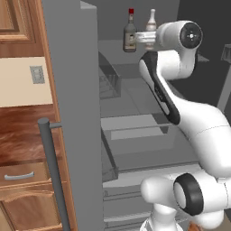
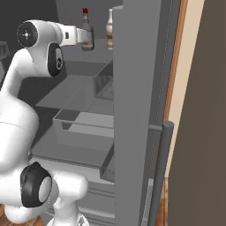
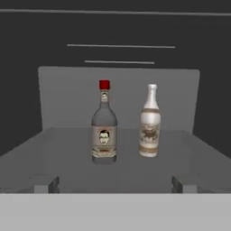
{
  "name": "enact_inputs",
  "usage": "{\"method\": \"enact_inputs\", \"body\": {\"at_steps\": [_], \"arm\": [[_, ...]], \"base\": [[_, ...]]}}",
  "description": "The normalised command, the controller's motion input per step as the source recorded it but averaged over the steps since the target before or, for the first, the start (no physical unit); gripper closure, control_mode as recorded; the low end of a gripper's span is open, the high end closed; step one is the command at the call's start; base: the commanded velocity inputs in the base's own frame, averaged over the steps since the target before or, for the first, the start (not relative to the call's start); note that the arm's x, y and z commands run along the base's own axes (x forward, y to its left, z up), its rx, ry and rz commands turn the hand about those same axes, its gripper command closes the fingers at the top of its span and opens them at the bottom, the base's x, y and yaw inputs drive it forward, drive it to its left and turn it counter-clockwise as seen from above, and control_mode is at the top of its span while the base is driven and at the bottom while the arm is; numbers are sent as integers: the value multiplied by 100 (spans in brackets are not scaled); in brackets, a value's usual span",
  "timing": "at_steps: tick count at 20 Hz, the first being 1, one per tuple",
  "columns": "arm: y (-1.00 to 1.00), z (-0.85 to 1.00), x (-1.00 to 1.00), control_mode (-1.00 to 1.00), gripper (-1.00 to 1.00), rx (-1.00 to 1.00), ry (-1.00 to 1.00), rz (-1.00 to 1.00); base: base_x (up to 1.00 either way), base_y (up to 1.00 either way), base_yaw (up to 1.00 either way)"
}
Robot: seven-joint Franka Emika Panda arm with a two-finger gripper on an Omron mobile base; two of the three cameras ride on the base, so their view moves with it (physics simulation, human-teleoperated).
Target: Place the liquors on the top shelf of the fridge to keep them out of children's reach, and place the peach on lower shelves for easy access.
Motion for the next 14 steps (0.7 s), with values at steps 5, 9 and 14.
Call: {"method": "enact_inputs", "body": {"at_steps": [5, 9, 14], "arm": [[-20, -79, -100, -100, -100, -2, 27, 6], [0, -93, -91, -100, -100, -4, 27, 5], [2, -52, -50, -100, -100, -4, 27, 0]], "base": [[0, 0, 0], [0, 0, 0], [0, 0, 0]]}}
